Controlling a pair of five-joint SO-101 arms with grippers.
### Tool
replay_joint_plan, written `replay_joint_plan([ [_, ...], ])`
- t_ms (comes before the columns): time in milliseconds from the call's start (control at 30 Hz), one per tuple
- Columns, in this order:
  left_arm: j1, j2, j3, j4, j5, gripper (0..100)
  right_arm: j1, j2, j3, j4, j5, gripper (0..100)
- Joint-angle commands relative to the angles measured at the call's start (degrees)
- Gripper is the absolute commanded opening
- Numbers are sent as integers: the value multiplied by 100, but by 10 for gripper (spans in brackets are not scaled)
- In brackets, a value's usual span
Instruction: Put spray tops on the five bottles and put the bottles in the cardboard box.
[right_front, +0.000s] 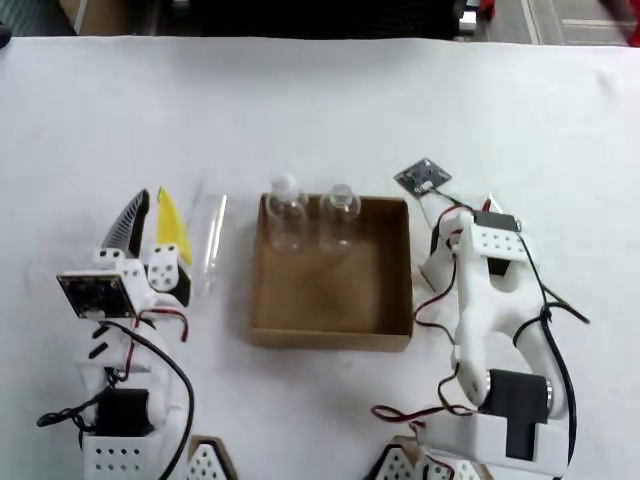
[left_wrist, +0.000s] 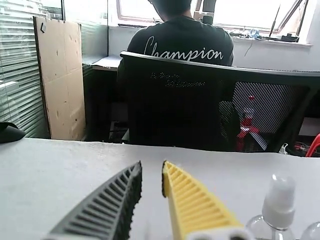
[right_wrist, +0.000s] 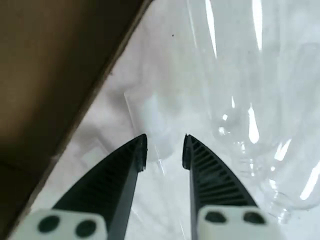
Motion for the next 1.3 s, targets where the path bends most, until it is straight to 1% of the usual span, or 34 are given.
replay_joint_plan([
  [0,40,-75,-79,-158,-70,72,-119,-391,-9,119,9,108],
  [100,40,-75,-79,-158,-70,72,-233,-391,176,66,9,109],
  [300,57,-75,-79,-158,-70,72,-224,-277,440,-426,0,109],
  [500,57,-75,-79,-158,-70,72,-75,268,325,-804,0,110],
  [733,66,-75,-70,-158,-70,72,119,637,18,-813,0,101],
  [867,66,-75,-70,-158,-70,72,145,629,-35,-804,-9,17],
  [1033,66,-75,-70,-158,-70,72,127,163,-141,-444,-53,15],
  [1267,66,-75,-70,-158,-70,72,163,-1719,-334,382,-53,15],
])
